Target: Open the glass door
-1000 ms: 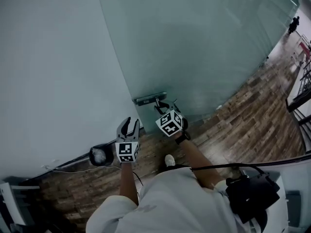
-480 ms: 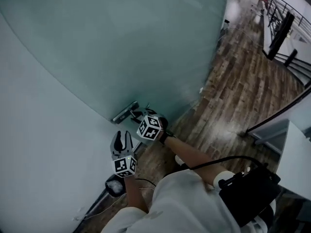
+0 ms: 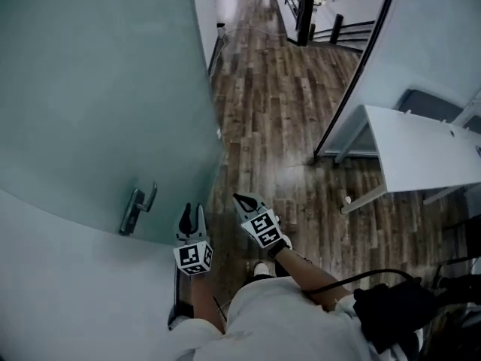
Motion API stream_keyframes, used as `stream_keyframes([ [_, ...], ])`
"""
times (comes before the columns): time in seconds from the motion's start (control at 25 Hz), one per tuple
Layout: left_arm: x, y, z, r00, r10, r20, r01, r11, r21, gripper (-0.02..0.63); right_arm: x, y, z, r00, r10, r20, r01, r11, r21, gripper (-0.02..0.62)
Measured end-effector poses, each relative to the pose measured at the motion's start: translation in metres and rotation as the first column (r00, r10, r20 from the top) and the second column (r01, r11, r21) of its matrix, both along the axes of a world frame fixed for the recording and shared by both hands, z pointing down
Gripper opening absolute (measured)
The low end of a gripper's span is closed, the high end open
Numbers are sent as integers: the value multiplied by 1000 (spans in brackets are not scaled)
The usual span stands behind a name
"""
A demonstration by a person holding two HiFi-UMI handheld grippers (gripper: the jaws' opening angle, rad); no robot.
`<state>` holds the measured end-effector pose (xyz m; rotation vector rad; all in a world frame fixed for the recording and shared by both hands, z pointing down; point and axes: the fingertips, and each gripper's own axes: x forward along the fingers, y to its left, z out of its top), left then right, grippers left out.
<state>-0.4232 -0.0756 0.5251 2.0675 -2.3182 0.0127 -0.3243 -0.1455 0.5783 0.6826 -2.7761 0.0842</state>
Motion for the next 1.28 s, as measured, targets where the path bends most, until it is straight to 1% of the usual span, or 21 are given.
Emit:
stream_keyframes([
  [0.04, 22, -15, -8, 998, 63, 13, -63, 998, 11, 116, 23, -9, -17, 997, 69, 28, -69, 997, 16, 2],
  [0.12, 63, -41, -27, 985, 168, 30, -169, 984, 52, 96, 65, -25, -57, 976, 188, 108, -197, 978, 74, 2],
  [0.2, 101, -61, -50, 970, 239, 52, -243, 965, 95, 70, 102, -38, -96, 945, 272, 180, -297, 946, 129, 2],
  [0.24, 119, -67, -62, 963, 260, 74, -267, 957, 110, 55, 117, -43, -112, 935, 295, 198, -325, 935, 145, 2],
  [0.32, 155, -68, -85, 949, 282, 144, -300, 946, 123, 7, 139, -43, -135, 932, 301, 204, -335, 929, 157, 2],
  [0.36, 171, -65, -95, 942, 287, 175, -311, 942, 126, 3, 148, -39, -145, 933, 295, 204, -330, 930, 161, 2],
  [0.4, 185, -61, -102, 939, 291, 185, -316, 940, 130, 3, 157, -35, -154, 934, 291, 206, -327, 929, 171, 2],
  [0.44, 197, -60, -108, 940, 294, 172, -318, 939, 134, 3, 168, -31, -162, 934, 291, 206, -329, 926, 187, 2],
  [0.52, 222, -62, -119, 944, 306, 121, -322, 936, 142, 3, 196, -27, -178, 931, 304, 202, -346, 911, 225, 2],
  [0.6, 244, -72, -130, 941, 320, 109, -333, 932, 145, 3, 222, -30, -197, 921, 327, 212, -376, 890, 257, 2],
  [0.72, 263, -86, -138, 934, 334, 130, -351, 925, 146, 3, 246, -41, -211, 901, 358, 246, -420, 863, 282, 2],
  [0.84, 273, -83, -140, 925, 347, 155, -369, 917, 151, 3, 257, -39, -216, 893, 355, 276, -431, 851, 300, 2],
  [0.92, 272, -80, -136, 927, 338, 161, -361, 922, 142, 3, 257, -36, -215, 893, 348, 285, -428, 852, 301, 2],
  [1.04, 273, -78, -132, 935, 324, 147, -342, 931, 129, 3, 259, -34, -212, 898, 337, 283, -416, 860, 295, 2],
  [1.16, 283, -78, -127, 937, 321, 134, -338, 933, 121, 3, 264, -35, -209, 909, 313, 274, -389, 874, 293, 2],
  [1.28, 294, -78, -122, 937, 330, 113, -343, 931, 125, 3, 271, -37, -204, 915, 303, 267, -376, 880, 292, 2],
])
